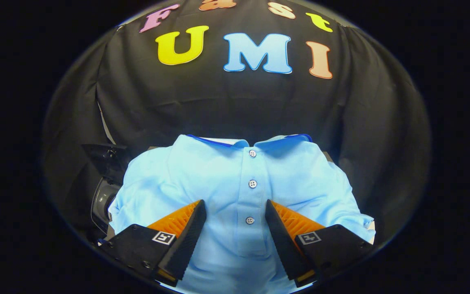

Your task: Put the clothes into the washing machine and then close the washing machine lid.

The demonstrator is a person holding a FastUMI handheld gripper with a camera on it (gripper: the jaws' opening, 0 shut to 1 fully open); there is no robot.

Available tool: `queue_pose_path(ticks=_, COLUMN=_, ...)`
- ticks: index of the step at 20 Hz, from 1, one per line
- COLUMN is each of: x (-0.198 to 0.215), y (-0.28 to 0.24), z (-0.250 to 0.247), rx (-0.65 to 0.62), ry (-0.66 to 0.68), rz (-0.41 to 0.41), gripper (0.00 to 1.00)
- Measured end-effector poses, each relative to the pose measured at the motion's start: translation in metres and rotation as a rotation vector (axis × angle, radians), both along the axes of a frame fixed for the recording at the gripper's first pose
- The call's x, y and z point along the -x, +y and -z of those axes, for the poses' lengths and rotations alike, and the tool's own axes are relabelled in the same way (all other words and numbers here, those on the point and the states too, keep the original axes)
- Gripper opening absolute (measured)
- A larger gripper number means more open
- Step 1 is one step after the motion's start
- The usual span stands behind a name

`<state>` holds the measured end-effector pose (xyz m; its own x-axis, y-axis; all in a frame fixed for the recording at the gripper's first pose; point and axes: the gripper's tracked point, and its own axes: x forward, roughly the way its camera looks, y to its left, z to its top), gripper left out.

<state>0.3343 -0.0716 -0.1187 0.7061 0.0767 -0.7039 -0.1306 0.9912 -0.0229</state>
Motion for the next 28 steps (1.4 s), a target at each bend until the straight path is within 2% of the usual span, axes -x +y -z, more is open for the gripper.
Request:
queue_pose_path(ticks=3, x=0.002, y=0.002, z=-0.001, rx=-0.007, ry=0.015, rz=0.004, gripper=0.93)
queue_pose_path(ticks=5, x=0.006, y=0.009, z=0.001, rx=-0.056, ry=0.023, rz=-0.021, gripper=0.93)
queue_pose_path(ticks=7, x=0.004, y=0.010, z=-0.001, rx=-0.097, ry=0.007, rz=-0.009, gripper=0.36)
queue_pose_path(ticks=9, x=0.003, y=0.010, z=0.001, rx=-0.144, ry=0.009, rz=0.012, gripper=0.36)
queue_pose_path(ticks=10, x=0.002, y=0.011, z=-0.002, rx=-0.175, ry=0.000, rz=0.028, gripper=0.02)
queue_pose_path(ticks=12, x=0.003, y=0.011, z=-0.005, rx=-0.201, ry=-0.001, rz=0.043, gripper=0.02)
queue_pose_path(ticks=17, x=0.006, y=0.010, z=-0.003, rx=-0.103, ry=-0.032, rz=0.010, gripper=0.02)
queue_pose_path(ticks=20, x=0.013, y=0.013, z=-0.021, rx=-0.076, ry=-0.080, rz=-0.020, gripper=0.02)
queue_pose_path(ticks=28, x=0.021, y=0.029, z=-0.081, rx=-0.167, ry=-0.219, rz=-0.050, gripper=0.01)
